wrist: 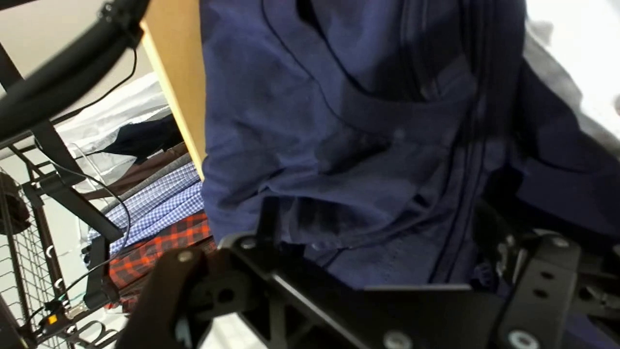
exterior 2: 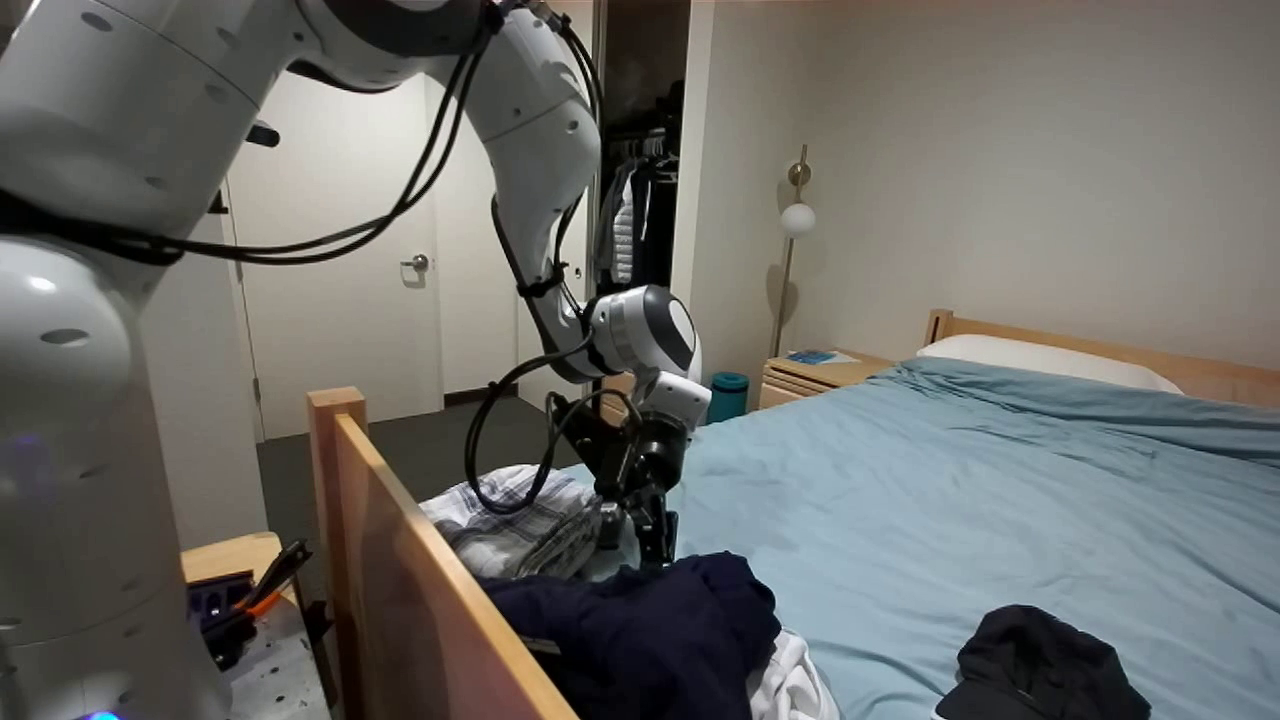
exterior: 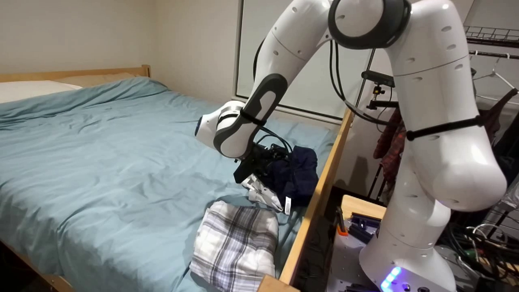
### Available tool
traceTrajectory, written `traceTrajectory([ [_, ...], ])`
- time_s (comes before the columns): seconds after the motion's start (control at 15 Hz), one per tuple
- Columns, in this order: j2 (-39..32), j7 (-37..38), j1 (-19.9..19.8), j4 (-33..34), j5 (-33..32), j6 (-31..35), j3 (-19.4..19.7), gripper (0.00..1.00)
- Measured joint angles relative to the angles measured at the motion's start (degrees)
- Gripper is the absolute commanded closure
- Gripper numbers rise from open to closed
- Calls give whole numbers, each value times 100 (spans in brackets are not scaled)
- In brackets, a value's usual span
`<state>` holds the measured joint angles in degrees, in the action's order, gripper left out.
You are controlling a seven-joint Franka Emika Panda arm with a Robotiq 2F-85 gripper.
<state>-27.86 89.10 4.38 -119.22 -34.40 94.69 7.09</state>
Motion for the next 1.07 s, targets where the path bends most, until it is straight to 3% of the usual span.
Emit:
traceTrajectory([
  [0.27, -80, 39, -78, -80, 178, -3, 68, 0],
  [0.33, -89, 54, -95, -108, 239, -3, 87, 4],
  [0.4, -94, 82, -111, -134, 283, -3, 100, 26],
  [0.53, -104, 127, -125, -167, 328, -2, 132, 31],
  [1.07, -145, 149, -127, -139, 336, 8, 153, 83],
])
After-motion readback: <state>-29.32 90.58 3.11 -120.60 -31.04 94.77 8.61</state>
